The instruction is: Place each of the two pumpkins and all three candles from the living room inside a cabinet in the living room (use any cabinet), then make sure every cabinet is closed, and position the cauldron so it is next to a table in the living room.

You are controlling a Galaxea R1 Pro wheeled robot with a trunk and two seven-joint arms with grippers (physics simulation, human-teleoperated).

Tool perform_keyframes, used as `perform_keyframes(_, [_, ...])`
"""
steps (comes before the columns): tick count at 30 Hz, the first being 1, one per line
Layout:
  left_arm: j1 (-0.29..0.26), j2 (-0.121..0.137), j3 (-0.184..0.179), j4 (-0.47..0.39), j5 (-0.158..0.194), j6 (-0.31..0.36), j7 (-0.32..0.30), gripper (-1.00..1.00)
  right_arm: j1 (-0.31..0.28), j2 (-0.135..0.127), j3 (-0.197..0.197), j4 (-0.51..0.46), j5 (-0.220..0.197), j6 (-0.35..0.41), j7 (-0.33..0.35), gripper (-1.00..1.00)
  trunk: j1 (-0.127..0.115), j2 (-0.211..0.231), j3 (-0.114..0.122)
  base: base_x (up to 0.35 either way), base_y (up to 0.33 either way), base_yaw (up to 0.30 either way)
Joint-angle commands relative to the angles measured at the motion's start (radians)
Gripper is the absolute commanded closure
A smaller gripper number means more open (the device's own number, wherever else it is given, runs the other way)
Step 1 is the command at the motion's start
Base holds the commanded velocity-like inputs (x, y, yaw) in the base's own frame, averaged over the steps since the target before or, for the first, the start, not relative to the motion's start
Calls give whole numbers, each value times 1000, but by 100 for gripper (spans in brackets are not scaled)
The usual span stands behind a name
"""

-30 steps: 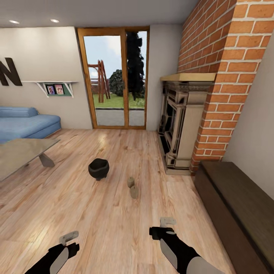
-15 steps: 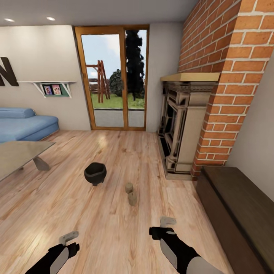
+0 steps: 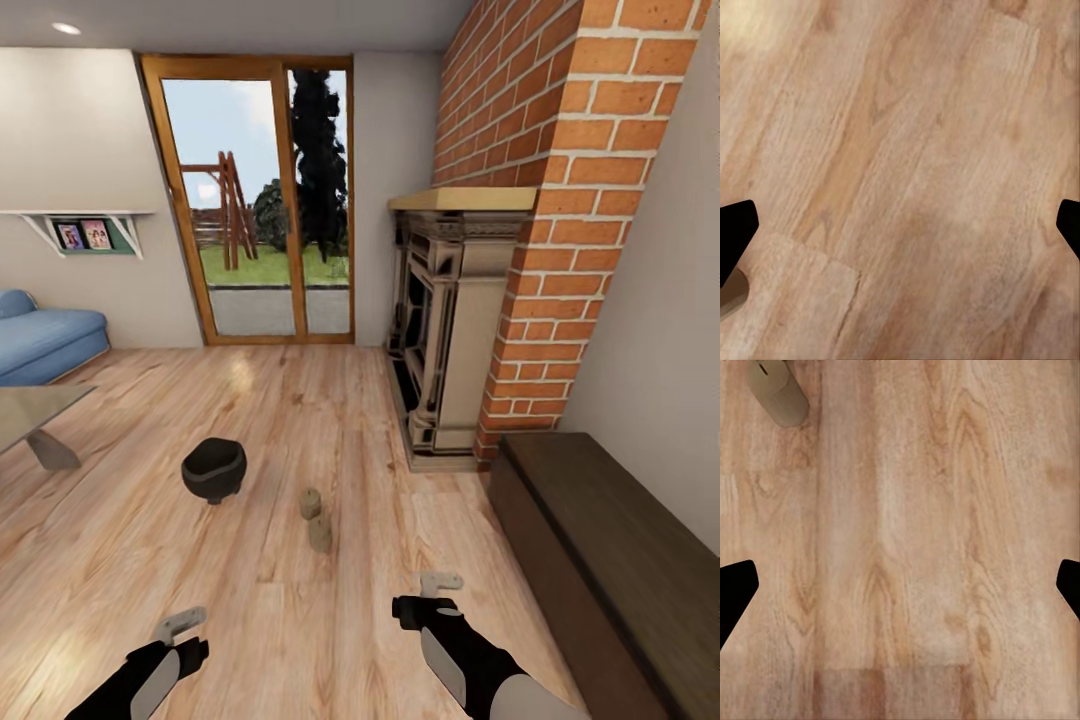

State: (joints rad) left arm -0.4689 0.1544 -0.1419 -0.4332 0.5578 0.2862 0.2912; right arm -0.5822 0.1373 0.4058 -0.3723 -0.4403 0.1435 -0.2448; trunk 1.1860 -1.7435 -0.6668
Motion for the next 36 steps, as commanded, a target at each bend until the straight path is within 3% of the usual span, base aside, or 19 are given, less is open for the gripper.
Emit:
perform_keyframes(1, [0,2,-6,-2,12,4,7,-100,-1,-1,8,-2,-7,5,-8,-100,0,0,-1,27,-1,-25])
perform_keyframes(4, [0,2,-1,-3,17,3,5,-100,-1,-1,8,-2,-7,5,-8,-100,0,0,-1,12,0,-11])
perform_keyframes(12, [0,2,2,-4,19,3,5,-100,-1,-1,8,-3,-9,7,-7,-100,-31,56,24,1,0,-1])
perform_keyframes(19, [0,2,2,-3,19,3,5,-100,-1,-1,8,-3,-13,8,97,-100,-58,105,46,0,0,0])
perform_keyframes(23, [0,2,1,-3,19,4,5,-100,-1,-1,7,-2,-12,3,115,-100,-73,133,58,0,0,0])
perform_keyframes(31, [0,1,-2,-3,11,3,5,-100,-1,-9,6,1,-9,-99,117,-100,-104,189,83,0,0,0])
perform_keyframes(36, [0,0,-9,-4,9,2,5,-100,-1,-11,7,1,-9,-117,116,-100,-123,224,100,0,0,10])
